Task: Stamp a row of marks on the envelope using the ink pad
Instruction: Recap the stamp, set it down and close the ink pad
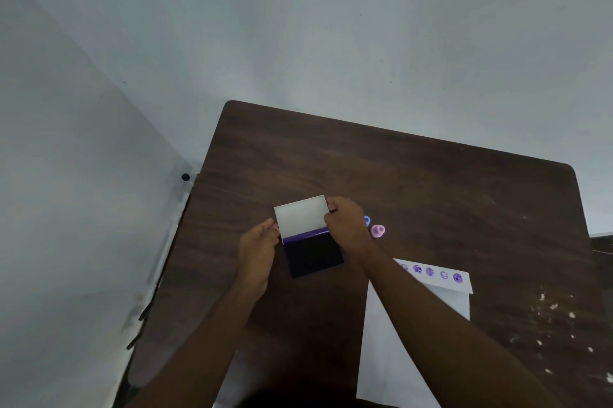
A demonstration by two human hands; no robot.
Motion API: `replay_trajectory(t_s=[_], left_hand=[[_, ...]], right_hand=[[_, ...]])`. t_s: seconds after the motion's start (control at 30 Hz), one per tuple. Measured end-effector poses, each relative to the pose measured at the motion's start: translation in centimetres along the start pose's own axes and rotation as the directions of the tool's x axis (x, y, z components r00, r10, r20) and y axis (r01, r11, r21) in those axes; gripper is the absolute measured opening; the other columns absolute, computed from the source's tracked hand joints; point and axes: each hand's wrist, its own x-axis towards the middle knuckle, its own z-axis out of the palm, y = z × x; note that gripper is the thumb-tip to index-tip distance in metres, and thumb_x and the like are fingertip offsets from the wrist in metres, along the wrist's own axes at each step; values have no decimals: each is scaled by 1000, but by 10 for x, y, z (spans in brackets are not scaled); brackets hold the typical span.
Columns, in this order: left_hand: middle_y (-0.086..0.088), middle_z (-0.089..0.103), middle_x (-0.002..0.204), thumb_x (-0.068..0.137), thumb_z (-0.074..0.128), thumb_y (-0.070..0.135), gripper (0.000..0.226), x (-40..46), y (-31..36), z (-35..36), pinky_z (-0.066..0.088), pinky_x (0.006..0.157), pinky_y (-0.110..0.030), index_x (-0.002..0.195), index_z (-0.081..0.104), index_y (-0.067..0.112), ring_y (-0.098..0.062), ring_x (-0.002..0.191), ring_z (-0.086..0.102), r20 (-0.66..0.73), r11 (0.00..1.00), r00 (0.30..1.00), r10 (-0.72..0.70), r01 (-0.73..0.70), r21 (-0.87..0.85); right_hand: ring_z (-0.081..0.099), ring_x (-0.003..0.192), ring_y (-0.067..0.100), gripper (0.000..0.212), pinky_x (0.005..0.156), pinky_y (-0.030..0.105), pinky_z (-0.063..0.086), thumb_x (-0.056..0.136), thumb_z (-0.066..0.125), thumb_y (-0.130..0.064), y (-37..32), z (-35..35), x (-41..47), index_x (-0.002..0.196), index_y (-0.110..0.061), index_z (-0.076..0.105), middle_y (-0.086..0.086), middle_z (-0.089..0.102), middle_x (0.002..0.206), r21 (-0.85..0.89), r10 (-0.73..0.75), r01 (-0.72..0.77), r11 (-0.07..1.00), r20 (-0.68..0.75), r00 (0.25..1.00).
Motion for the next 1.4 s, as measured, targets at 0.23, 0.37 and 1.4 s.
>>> replay_trajectory(t_s=[0.23, 0.37, 1.4], left_hand=[[6, 66, 112, 93, 58, 15, 38, -9, 8, -6, 48, 68, -14, 131, 55, 18, -2, 97, 62, 58, 998, 997, 57, -56, -16], [7, 68, 106, 91, 60, 15, 37, -21, 8, -12, 53, 75, -20, 128, 56, 20, -6, 97, 65, 72, 996, 994, 78, -74, -53], [-6, 75, 88, 94, 50, 8, 24, -27, -36, -10, 56, 77, -30, 111, 65, 6, -15, 84, 70, -9, 996, 1000, 17, -16, 90]], right_hand=[[58, 107, 25, 30, 93, 33, 45, 88, 53, -8, -13, -22, -10, 118, -6, 60, 11, 64, 119, 37, -19, 22, 999, -72, 997], [60, 100, 18, 26, 84, 27, 46, 88, 57, -16, -15, -38, -20, 111, -8, 63, 6, 67, 112, 78, 15, -10, 997, -67, 998], [58, 62, 19, 18, 57, 26, 43, 84, 52, -20, 21, -24, -43, 71, -10, 58, 3, 63, 73, -352, 60, -9, 936, 137, 989]])
